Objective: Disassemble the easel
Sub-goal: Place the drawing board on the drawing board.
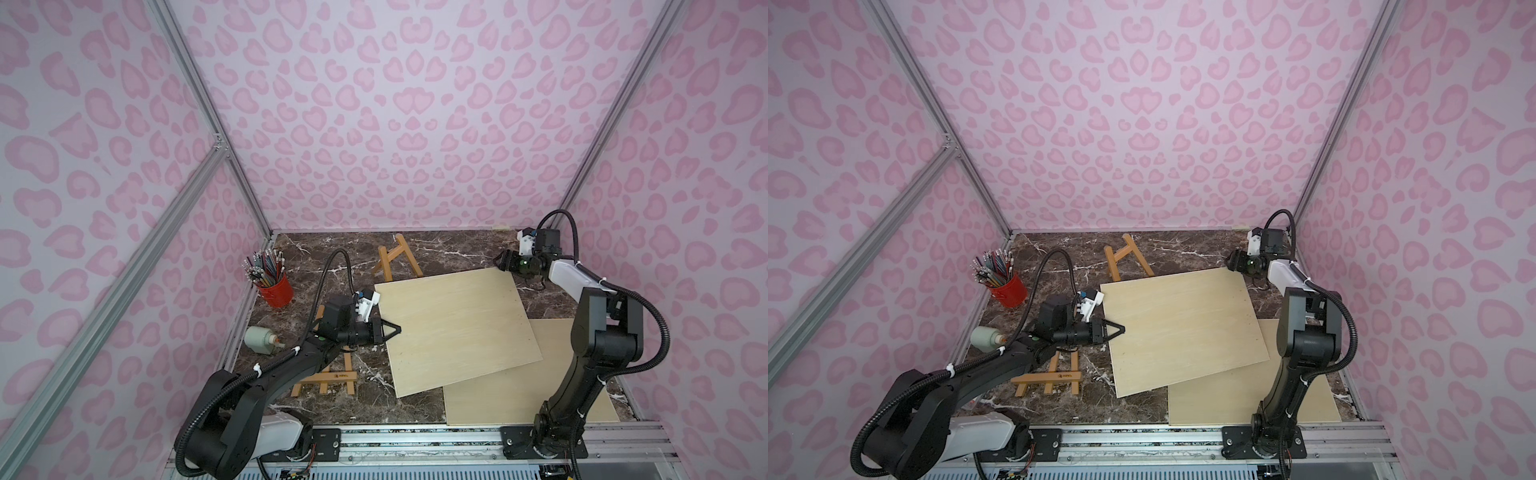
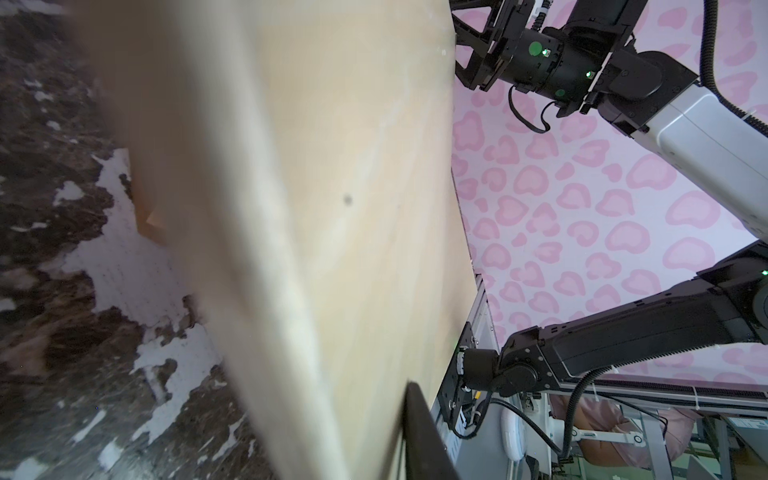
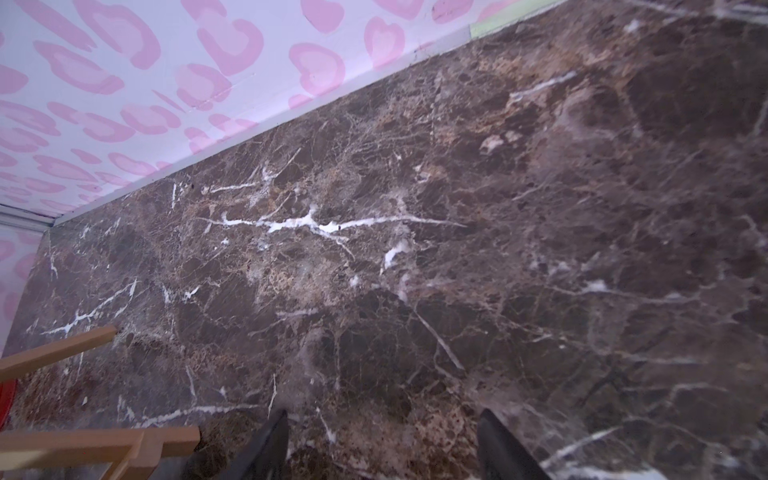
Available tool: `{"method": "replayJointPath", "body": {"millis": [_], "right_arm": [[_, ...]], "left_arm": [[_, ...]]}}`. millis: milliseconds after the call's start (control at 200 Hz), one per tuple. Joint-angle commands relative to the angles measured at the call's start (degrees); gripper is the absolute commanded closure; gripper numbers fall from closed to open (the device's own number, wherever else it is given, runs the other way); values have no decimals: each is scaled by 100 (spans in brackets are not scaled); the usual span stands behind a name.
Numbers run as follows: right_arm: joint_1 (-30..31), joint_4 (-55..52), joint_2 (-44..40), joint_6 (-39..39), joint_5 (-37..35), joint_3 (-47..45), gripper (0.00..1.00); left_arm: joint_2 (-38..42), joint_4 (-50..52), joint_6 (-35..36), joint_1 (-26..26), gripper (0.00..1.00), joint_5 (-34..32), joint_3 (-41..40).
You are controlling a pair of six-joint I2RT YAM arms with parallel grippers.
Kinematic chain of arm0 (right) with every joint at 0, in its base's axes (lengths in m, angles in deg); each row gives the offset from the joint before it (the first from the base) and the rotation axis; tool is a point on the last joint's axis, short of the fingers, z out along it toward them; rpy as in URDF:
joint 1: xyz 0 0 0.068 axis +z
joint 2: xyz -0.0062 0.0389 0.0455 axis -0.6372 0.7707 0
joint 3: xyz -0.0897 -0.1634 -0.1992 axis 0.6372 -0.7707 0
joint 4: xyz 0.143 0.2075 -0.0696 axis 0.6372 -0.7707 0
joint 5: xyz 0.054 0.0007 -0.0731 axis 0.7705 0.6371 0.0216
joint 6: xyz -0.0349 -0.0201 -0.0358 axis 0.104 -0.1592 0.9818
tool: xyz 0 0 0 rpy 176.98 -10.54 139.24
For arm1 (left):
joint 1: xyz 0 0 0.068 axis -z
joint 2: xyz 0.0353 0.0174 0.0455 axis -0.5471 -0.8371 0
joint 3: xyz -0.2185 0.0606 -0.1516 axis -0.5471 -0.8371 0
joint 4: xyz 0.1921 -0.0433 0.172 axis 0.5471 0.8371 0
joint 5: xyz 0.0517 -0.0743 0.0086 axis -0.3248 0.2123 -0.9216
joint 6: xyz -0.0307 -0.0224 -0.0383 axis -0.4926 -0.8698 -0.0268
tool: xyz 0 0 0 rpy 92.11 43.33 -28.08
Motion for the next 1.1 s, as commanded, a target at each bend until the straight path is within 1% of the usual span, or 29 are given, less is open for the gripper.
{"method": "replayJointPath", "body": {"millis": [0,160,295,435,655,755,855,965,1095], "right_arm": [[-48,-561,-11,127,255,-78,32],[-57,-1027,-79,357,415,-26,35],[-57,-1422,-209,547,450,-98,35],[-91,-1635,-508,641,301,-509,33],[-239,-1634,-970,652,192,-1277,33],[-301,-1600,-1162,589,79,-1431,30],[-419,-1579,-1259,551,31,-1433,29],[-525,-1636,-1427,551,-169,-1363,21],[-702,-1624,-1782,545,-292,-1431,18]], "left_arm": [[-51,700,1059,13,98,-846,22],[-207,673,1137,24,98,-655,94],[-401,639,1175,46,98,-520,182],[-619,550,1154,113,98,-508,259],[-1084,172,952,275,98,-498,327],[-1278,3,834,374,98,-546,353],[-1426,-156,707,514,98,-666,361],[-1516,-370,509,668,98,-816,287],[-1673,-455,366,861,98,-924,317]]}}
